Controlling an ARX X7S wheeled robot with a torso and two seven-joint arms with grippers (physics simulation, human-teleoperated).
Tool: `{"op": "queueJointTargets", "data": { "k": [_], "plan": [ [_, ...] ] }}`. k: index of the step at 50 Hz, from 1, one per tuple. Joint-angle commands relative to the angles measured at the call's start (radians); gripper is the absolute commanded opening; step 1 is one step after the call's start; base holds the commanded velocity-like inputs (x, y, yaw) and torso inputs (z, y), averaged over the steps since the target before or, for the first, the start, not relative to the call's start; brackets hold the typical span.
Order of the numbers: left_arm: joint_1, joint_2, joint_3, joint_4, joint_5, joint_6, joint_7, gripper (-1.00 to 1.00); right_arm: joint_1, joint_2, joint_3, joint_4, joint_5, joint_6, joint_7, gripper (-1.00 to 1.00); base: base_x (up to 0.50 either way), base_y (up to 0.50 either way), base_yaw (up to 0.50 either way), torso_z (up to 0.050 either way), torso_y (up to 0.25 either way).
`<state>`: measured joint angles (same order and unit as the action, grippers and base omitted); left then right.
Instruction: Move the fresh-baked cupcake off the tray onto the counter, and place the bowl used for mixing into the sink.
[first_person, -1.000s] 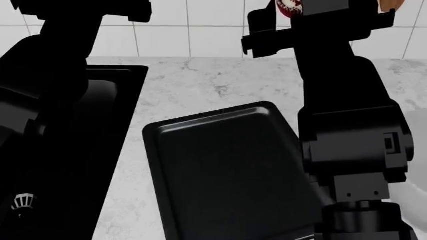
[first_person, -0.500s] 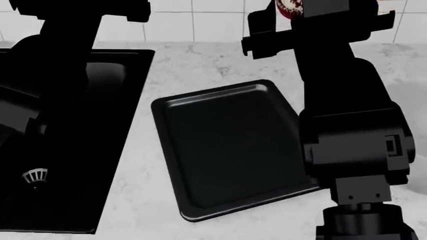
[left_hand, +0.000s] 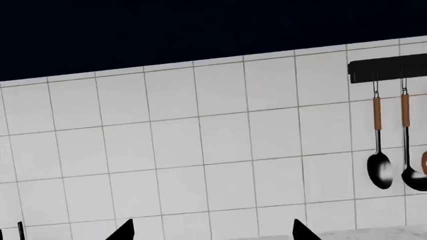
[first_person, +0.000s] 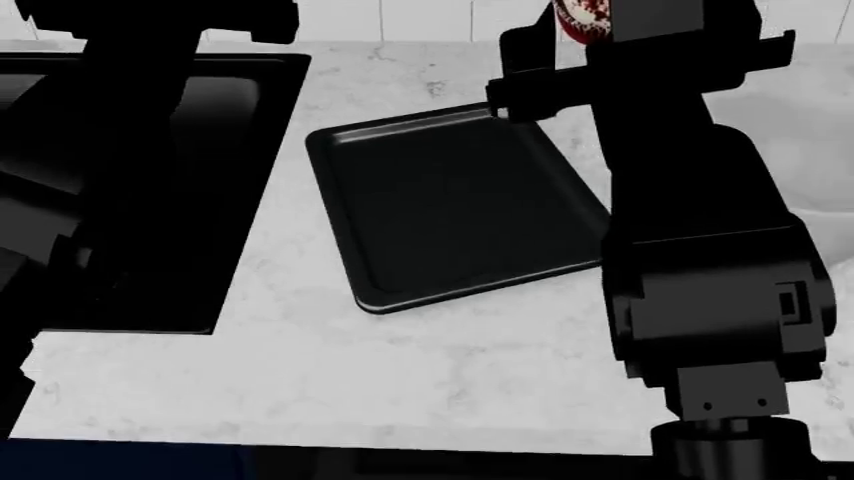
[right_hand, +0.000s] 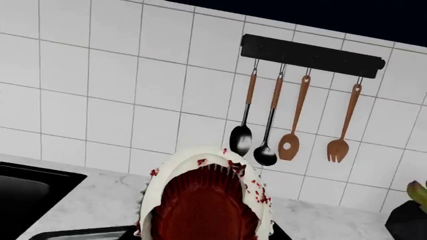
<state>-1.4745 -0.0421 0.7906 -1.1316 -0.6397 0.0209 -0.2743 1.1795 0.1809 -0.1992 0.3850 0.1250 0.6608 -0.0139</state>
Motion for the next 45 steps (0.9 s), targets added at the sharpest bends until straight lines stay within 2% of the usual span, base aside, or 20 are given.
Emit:
{"op": "queueJointTargets", "data": {
  "k": [1,24,45],
  "plan": [
    [0.007,-0.004,-0.003,0.011,-0.002,-0.003,-0.008,1.0,-0.002,0.001,-0.003,0.007,-0.026,-0.017,-0.011,-1.0,-0.34,-0.27,0.0,0.0,0.0],
    [0.004,-0.003,0.009,0.004,-0.008,-0.004,-0.01,1.0,-0.006,0.006,0.007,-0.001,-0.01,-0.018,0.004,-1.0,-0.24,-0.47,0.0,0.0,0.0],
    [0.005,-0.005,0.018,0.007,-0.019,0.0,-0.01,1.0,-0.02,0.013,0.007,-0.009,0.004,-0.026,0.008,-1.0,-0.01,-0.5,0.0,0.0,0.0]
  ]
}}
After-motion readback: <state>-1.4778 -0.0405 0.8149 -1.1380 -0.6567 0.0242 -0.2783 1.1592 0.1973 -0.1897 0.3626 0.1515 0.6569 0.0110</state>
